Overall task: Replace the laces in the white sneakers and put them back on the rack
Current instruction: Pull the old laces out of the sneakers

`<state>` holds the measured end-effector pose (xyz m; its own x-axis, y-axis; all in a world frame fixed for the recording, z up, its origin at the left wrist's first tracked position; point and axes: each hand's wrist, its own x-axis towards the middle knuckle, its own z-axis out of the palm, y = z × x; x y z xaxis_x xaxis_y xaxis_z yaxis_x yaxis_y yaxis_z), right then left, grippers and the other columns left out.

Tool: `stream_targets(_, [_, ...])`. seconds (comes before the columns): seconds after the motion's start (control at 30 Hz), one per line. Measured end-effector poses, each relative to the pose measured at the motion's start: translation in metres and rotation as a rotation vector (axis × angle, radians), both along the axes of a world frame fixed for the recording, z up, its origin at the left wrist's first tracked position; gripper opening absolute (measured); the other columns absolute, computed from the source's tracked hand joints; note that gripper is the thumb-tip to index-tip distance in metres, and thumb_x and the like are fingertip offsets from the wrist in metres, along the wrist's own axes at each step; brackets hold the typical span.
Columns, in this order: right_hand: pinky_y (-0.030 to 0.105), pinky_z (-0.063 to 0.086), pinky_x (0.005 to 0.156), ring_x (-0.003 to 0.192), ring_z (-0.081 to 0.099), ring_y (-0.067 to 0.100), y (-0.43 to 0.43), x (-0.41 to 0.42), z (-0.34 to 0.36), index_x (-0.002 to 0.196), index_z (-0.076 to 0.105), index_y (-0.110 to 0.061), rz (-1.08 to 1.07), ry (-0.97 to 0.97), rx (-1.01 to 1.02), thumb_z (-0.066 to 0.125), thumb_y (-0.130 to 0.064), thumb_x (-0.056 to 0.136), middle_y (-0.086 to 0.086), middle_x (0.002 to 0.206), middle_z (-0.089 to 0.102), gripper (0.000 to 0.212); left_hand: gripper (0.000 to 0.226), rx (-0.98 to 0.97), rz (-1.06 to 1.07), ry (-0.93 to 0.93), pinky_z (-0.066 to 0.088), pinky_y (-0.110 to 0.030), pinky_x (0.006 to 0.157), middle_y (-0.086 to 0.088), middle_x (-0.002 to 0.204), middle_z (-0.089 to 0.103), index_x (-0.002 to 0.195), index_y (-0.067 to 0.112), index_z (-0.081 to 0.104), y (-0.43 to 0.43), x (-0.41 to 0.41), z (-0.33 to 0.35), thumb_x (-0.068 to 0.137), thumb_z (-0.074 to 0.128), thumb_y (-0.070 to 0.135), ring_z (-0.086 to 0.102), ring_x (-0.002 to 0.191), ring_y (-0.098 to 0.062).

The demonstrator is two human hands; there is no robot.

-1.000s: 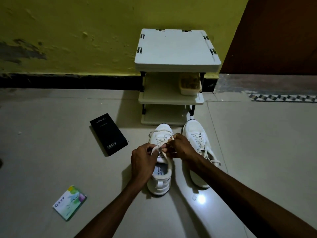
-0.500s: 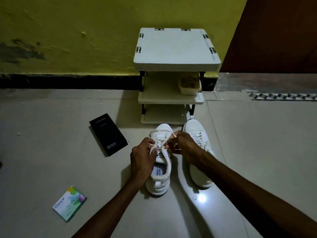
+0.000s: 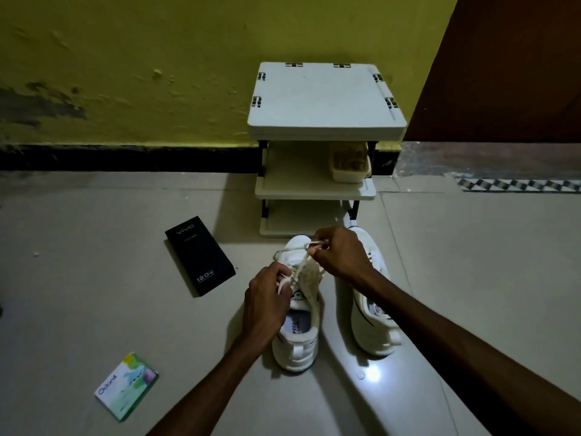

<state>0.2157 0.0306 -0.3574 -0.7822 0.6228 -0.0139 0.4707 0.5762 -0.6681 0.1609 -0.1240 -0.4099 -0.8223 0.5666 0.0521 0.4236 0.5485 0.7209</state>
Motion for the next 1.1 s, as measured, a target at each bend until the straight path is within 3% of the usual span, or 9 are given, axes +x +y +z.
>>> stream_targets(0.17, [0.024, 0.051, 0.069, 0.076, 0.064, 0.009, 0.013, -0.001, 0.013, 0.085, 0.070, -0.021, -0.167, 0.232, -0.072, 0.070, -0.019, 0.086, -0.002, 0.085, 0.070, 0.002, 0.019, -0.016, -0.067, 0.032, 0.040, -0.019, 0.072, 0.008, 0.098, 0.060, 0.095, 0.025, 0.066, 0.000, -0.001, 0.001, 0.088, 0.062, 0.008, 0.059, 0.086, -0.011])
stream_targets(0.23, [0.029, 0.052, 0.083, 0.099, 0.064, 0.018, 0.017, -0.003, 0.018, 0.118, 0.065, -0.020, -0.090, 0.128, -0.092, 0.071, -0.021, 0.087, 0.009, 0.119, 0.065, 0.032, 0.020, -0.026, -0.096, 0.038, 0.040, -0.021, 0.074, 0.006, 0.098, 0.058, 0.095, 0.027, 0.068, -0.001, -0.002, 0.002, 0.090, 0.059, 0.009, 0.058, 0.089, -0.012])
stream_targets(0.33, [0.037, 0.046, 0.099, 0.127, 0.049, 0.032, 0.011, 0.000, 0.016, 0.155, 0.013, -0.023, 0.093, -0.281, -0.043, 0.073, -0.025, 0.085, 0.023, 0.155, 0.024, 0.091, 0.022, -0.103, -0.109, 0.031, 0.034, -0.019, 0.073, 0.005, 0.101, 0.052, 0.102, 0.029, 0.067, 0.001, -0.003, 0.001, 0.096, 0.052, 0.014, 0.056, 0.094, -0.015])
stream_targets(0.4, [0.036, 0.046, 0.096, 0.123, 0.053, 0.031, 0.002, 0.006, 0.008, 0.150, 0.030, -0.019, 0.169, -0.394, 0.080, 0.070, -0.032, 0.086, 0.020, 0.145, 0.043, 0.076, 0.026, -0.159, -0.122, 0.038, 0.033, -0.020, 0.074, 0.003, 0.102, 0.050, 0.108, 0.029, 0.066, 0.004, -0.003, 0.000, 0.097, 0.048, 0.014, 0.056, 0.097, -0.019])
stream_targets(0.5, [0.033, 0.055, 0.080, 0.092, 0.067, 0.022, -0.016, 0.018, -0.005, 0.098, 0.074, -0.019, 0.185, -0.395, 0.044, 0.074, -0.043, 0.080, 0.007, 0.099, 0.073, 0.030, 0.032, -0.209, -0.145, 0.023, 0.038, -0.023, 0.079, -0.003, 0.109, 0.052, 0.116, 0.029, 0.064, 0.008, -0.004, -0.002, 0.096, 0.047, 0.010, 0.056, 0.101, -0.024])
stream_targets(0.7, [0.028, 0.046, 0.056, 0.066, 0.063, 0.021, -0.041, 0.037, -0.031, 0.076, 0.068, -0.010, 0.099, -0.244, 0.184, 0.069, -0.036, 0.080, 0.007, 0.071, 0.068, 0.026, 0.029, -0.256, -0.158, -0.017, 0.042, -0.026, 0.082, -0.004, 0.113, 0.051, 0.112, 0.028, 0.064, 0.011, -0.010, 0.000, 0.097, 0.045, 0.011, 0.057, 0.105, -0.024])
stream_targets(0.87, [0.024, 0.028, 0.047, 0.051, 0.044, 0.016, -0.032, 0.044, -0.040, 0.059, 0.057, -0.005, 0.031, -0.150, 0.043, 0.068, -0.024, 0.077, 0.004, 0.053, 0.047, 0.028, 0.031, -0.242, -0.252, -0.076, 0.046, -0.031, 0.091, -0.007, 0.116, 0.046, 0.101, 0.018, 0.067, 0.016, -0.008, 0.009, 0.087, 0.051, -0.004, 0.052, 0.107, -0.023])
stream_targets(0.97, [0.026, 0.038, 0.050, 0.054, 0.055, 0.020, -0.030, 0.045, -0.043, 0.061, 0.063, -0.004, 0.007, -0.145, -0.050, 0.069, -0.022, 0.075, 0.006, 0.054, 0.055, 0.024, 0.036, 0.023, -0.153, -0.345, 0.046, -0.018, 0.078, -0.005, 0.096, 0.053, 0.078, 0.012, 0.066, 0.016, -0.012, 0.007, 0.078, 0.049, -0.020, 0.055, 0.098, -0.023])
stream_targets(1.1, [0.041, 0.056, 0.061, 0.061, 0.066, 0.025, -0.032, 0.044, -0.048, 0.070, 0.070, -0.004, -0.003, -0.123, -0.133, 0.068, -0.022, 0.076, 0.013, 0.064, 0.067, 0.019, 0.045, 0.325, 0.053, -0.929, 0.050, -0.024, 0.058, -0.006, 0.067, 0.060, 0.060, 0.011, 0.056, 0.015, -0.013, 0.000, 0.065, 0.036, -0.029, 0.057, 0.071, -0.025])
